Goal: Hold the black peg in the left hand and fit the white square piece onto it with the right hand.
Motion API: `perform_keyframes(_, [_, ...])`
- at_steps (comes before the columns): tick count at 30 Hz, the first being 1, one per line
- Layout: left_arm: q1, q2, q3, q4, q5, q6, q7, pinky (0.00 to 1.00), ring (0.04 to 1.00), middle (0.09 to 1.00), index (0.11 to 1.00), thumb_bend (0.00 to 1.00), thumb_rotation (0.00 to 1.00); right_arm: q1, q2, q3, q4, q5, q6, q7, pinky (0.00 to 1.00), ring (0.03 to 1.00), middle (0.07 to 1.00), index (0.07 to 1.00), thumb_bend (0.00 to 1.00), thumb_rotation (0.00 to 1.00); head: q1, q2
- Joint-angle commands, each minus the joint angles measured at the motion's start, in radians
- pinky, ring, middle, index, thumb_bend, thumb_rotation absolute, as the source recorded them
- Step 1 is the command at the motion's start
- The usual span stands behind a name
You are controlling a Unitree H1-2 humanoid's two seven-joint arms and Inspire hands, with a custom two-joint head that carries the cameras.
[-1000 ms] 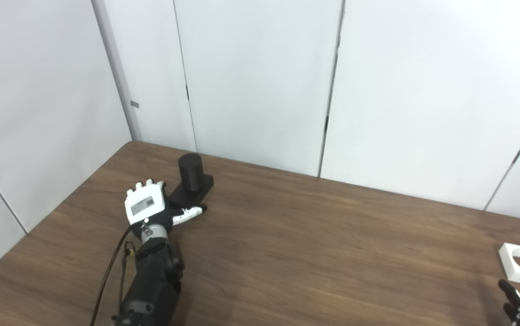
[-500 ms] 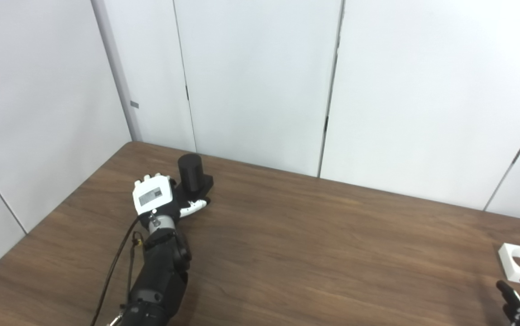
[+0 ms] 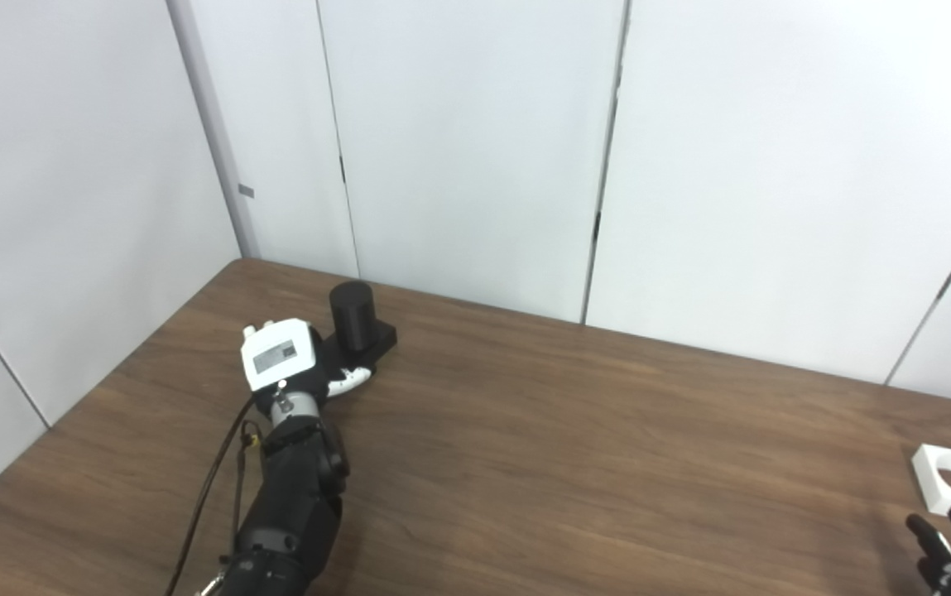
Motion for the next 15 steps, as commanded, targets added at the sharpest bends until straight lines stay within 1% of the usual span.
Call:
perform_keyframes(1, [-0.053,0.012,0.008,-0.008,0.033,0.002,0.012,1.0,0.944,0.898,0.725,0.81,0.6,0.048,0.018,0.007,0.046,0.015,-0.01,0.003,1.0,0.983,0.912,1.0,0.64,1.0,0.001,0.001])
perform_keyframes(4, [-0.055,0.011,0.013,0.0,0.039,0.002,0.013,1.0,0.944,0.9,0.743,0.82,0.6,0.049,0.017,0.007,0.047,0.025,-0.011,0.007,1.0,0.982,0.915,1.0,0.64,1.0,0.001,0.001])
perform_keyframes(7, [-0.048,0.013,0.005,-0.009,0.033,0.002,0.01,1.0,0.943,0.893,0.724,0.81,0.56,0.05,0.016,0.007,0.043,0.028,-0.007,0.008,1.0,0.985,0.917,1.0,0.65,1.0,0.0,0.004])
perform_keyframes(10, [-0.035,0.024,-0.022,-0.023,0.002,0.002,0.022,1.0,0.928,0.864,0.647,0.77,0.41,0.05,0.016,0.008,0.041,0.023,-0.007,0.004,1.0,0.979,0.913,1.0,0.64,1.0,0.0,0.004])
perform_keyframes(11, [-0.029,0.03,-0.034,-0.028,-0.024,0.001,0.031,1.0,0.922,0.848,0.593,0.71,0.31,0.05,0.016,0.008,0.041,0.021,-0.008,0.004,1.0,0.978,0.913,1.0,0.64,1.0,0.0,0.004])
perform_keyframes(12, [-0.022,0.033,-0.04,-0.034,-0.062,-0.009,0.051,0.99,0.912,0.829,0.521,0.58,0.15,0.05,0.016,0.008,0.041,0.021,-0.007,0.003,1.0,0.976,0.91,1.0,0.64,1.0,0.0,0.004])
perform_keyframes(15, [-0.005,0.042,-0.054,-0.048,-0.159,-0.048,0.113,0.95,0.886,0.794,0.489,0.53,0.07,0.05,0.015,0.01,0.034,0.016,-0.001,0.002,1.0,0.978,0.911,1.0,0.63,1.0,-0.002,0.008])
